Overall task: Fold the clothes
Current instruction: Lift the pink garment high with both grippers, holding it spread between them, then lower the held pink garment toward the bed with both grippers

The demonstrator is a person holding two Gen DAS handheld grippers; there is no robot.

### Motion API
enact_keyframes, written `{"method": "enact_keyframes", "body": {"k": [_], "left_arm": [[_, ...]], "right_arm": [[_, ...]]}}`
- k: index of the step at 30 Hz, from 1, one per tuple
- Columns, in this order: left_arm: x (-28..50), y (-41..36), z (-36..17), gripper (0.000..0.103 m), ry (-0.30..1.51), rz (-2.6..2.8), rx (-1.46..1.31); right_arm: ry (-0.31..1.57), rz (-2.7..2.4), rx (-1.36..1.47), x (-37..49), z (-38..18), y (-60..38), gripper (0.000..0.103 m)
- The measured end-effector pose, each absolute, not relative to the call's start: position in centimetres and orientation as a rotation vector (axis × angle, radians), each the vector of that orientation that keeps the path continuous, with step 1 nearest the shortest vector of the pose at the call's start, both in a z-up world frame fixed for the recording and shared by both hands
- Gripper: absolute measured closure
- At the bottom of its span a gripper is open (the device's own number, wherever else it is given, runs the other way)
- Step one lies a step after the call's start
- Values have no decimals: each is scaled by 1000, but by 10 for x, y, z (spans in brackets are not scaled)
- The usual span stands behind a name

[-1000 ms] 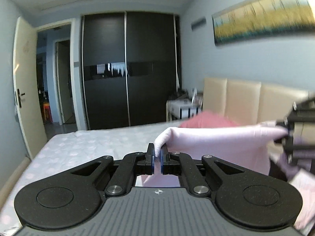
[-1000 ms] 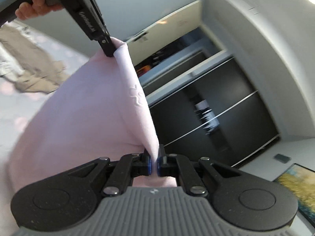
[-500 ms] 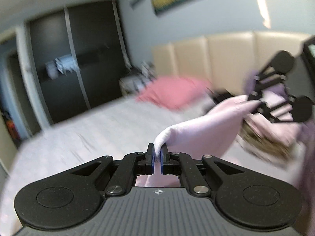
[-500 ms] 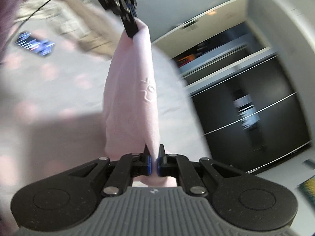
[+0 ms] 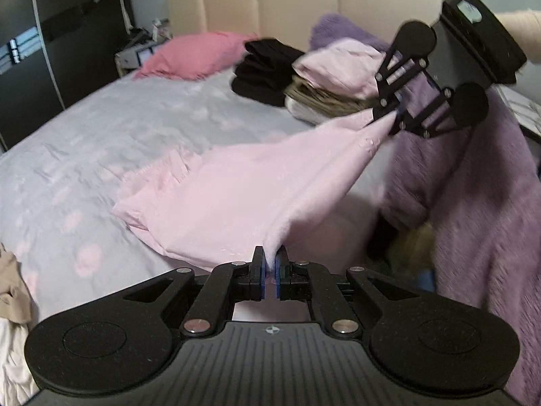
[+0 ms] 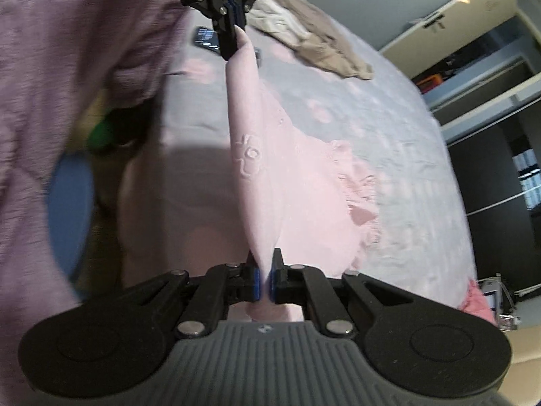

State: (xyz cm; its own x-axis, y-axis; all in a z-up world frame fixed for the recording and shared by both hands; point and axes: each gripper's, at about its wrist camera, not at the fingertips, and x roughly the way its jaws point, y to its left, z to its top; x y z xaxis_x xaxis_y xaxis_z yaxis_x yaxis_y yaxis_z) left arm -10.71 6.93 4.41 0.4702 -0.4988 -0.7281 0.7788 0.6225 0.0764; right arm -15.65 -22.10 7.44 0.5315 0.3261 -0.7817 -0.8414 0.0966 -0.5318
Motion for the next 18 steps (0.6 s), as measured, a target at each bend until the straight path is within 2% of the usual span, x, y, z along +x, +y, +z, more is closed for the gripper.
{"method": "enact_keyframes", "body": {"k": [7, 12, 18], "left_arm": [[-134, 62, 31, 100, 786, -883, 488], [-120, 64, 28, 100, 790, -839, 464], [-78, 68, 49, 100, 746, -782, 445]], "right_arm": [[621, 1020, -1180, -183, 66, -224, 96], [618, 980, -1132, -167, 67, -220, 96], [575, 927, -1128, -126, 81, -214, 96]]}}
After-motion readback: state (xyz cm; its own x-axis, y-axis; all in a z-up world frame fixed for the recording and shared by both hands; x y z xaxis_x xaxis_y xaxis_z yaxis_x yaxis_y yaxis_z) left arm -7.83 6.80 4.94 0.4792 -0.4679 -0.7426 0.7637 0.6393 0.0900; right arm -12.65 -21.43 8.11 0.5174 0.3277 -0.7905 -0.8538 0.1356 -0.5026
